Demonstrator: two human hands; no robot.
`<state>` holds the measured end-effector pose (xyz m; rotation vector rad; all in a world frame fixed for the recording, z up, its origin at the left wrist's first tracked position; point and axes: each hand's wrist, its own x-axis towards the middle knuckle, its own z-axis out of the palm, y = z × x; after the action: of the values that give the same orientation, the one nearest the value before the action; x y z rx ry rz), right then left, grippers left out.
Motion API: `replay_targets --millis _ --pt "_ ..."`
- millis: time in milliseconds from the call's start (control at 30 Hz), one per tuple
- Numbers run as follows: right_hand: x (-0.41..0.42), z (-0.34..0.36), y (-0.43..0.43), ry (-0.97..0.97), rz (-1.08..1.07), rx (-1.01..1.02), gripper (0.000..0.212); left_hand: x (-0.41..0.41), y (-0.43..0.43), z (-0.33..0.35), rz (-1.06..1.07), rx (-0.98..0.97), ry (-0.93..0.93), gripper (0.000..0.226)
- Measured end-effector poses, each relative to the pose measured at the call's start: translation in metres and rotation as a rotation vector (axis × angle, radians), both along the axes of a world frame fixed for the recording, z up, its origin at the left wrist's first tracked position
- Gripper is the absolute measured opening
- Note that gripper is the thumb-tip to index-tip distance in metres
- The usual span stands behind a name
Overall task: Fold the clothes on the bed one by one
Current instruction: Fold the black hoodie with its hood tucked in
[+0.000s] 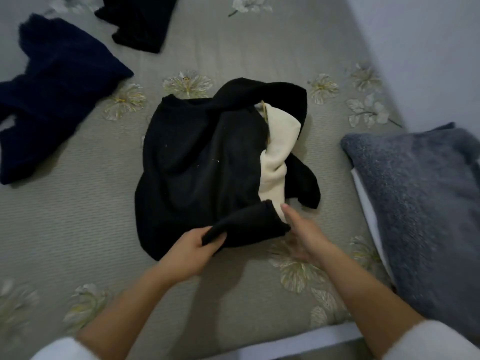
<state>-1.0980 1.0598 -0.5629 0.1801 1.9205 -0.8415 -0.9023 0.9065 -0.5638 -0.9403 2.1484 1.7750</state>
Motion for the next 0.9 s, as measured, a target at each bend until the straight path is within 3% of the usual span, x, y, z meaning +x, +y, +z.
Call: replay_targets --millis 33,100,133,200,267,300,367,433,467,533,633,667,733,800,900 --pt "0.002 0.006 -0.002 -0.224 -0.091 -0.082 0.056 0.0 -0.002 0.013 -0.02 0.065 0.003 0.02" --pt "0.01 0.024 -0.01 -0.35 -0.135 -0.285 0.047 0.001 -0.003 0.037 -0.136 0.105 -0.003 0.021" --pt "0.013 0.034 -0.016 -0.281 -0.099 -0.352 0.037 0.003 -0.002 0.048 -0.179 0.137 -0.021 0.018" --pt "0.017 0.062 -0.026 0.067 0.109 -0.373 0.027 0.008 0.0 0.071 -0.259 0.255 -0.076 0.021" --pt "0.016 0.1 -0.029 0.349 0.359 -0.418 0.039 0.014 0.001 0.097 -0.308 0.36 -0.142 0.051" --pt "0.017 0.121 -0.026 0.426 0.491 -0.453 0.044 0.015 0.002 0.112 -0.27 0.372 -0.156 0.055" --pt "0.021 0.161 -0.015 0.584 0.744 -0.473 0.057 0.013 0.005 0.147 -0.007 0.32 -0.098 0.041" --pt "0.026 0.196 -0.005 0.748 0.993 -0.443 0.055 0.007 0.005 0.178 0.37 0.198 -0.026 0.024" --pt "0.029 0.212 0.0 0.819 1.112 -0.411 0.051 0.003 0.003 0.192 0.516 0.173 0.0 0.027" --pt "0.037 0.24 0.007 0.973 1.352 -0.348 0.045 -0.007 -0.001 0.215 0.603 0.202 0.066 0.063" --pt "0.052 0.266 0.018 1.12 1.641 -0.303 0.041 -0.022 0.002 0.233 0.378 0.109 -0.01 0.109" --pt "0.055 0.27 0.022 1.13 1.696 -0.289 0.042 -0.026 0.006 0.233 0.286 0.011 -0.052 0.108" --pt "0.051 0.273 0.032 1.092 1.68 -0.241 0.051 -0.033 0.01 0.229 0.268 -0.119 -0.114 0.073" --pt "0.035 0.274 0.043 1.0 1.491 -0.183 0.062 -0.029 0.009 0.231 0.467 -0.03 -0.057 0.022" --pt "0.008 0.271 0.059 0.94 1.192 -0.129 0.075 -0.012 0.005 0.238 0.657 0.219 0.111 0.016"
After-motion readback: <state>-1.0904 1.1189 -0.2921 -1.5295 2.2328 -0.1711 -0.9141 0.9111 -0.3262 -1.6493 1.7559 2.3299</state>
